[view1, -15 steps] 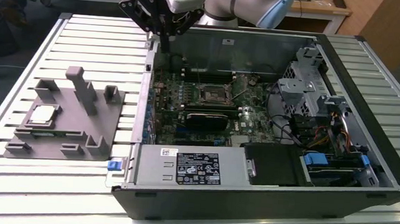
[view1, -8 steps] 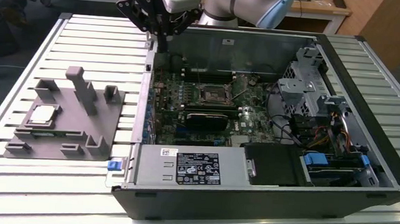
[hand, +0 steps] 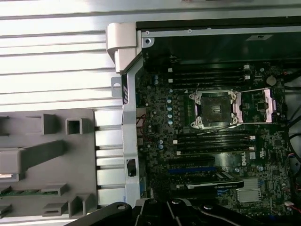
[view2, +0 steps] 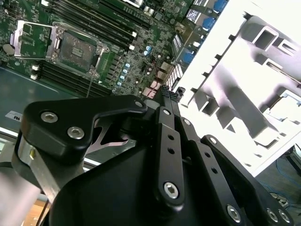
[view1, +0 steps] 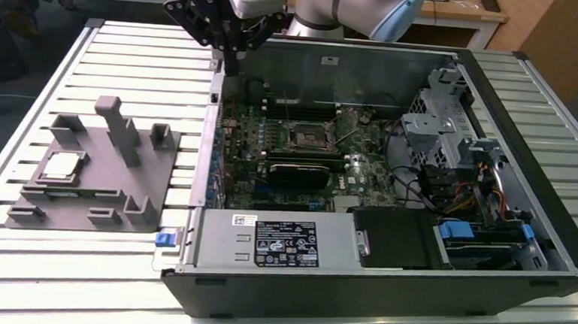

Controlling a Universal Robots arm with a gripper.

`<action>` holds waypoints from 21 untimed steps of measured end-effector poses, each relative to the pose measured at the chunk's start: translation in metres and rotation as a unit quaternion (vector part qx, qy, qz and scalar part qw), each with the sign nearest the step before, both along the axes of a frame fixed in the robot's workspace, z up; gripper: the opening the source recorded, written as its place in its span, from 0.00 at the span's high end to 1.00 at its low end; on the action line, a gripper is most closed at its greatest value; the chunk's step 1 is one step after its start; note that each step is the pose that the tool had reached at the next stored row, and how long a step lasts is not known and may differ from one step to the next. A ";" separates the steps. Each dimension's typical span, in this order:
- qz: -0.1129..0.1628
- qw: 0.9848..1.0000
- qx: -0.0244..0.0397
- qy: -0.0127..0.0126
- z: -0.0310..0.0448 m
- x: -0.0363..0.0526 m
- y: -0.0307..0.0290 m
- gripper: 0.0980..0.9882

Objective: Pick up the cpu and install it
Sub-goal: 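Reach for the cpu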

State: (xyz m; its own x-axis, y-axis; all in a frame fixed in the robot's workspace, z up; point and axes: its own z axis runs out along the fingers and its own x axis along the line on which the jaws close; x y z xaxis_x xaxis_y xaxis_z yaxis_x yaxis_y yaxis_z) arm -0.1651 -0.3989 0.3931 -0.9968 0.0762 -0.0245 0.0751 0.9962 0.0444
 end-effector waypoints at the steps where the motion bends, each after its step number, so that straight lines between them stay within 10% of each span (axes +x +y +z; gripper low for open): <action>1: 0.000 1.000 0.000 0.000 0.0000 -0.0005 0.0000 0.99; 21: 0.000 1.000 0.000 0.000 -0.0001 -0.0117 0.0000 0.99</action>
State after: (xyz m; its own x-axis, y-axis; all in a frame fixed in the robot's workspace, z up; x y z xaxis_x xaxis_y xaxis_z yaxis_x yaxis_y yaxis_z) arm -0.1768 -0.3989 0.3929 -0.9968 0.0762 -0.0245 0.0751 0.9962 0.0443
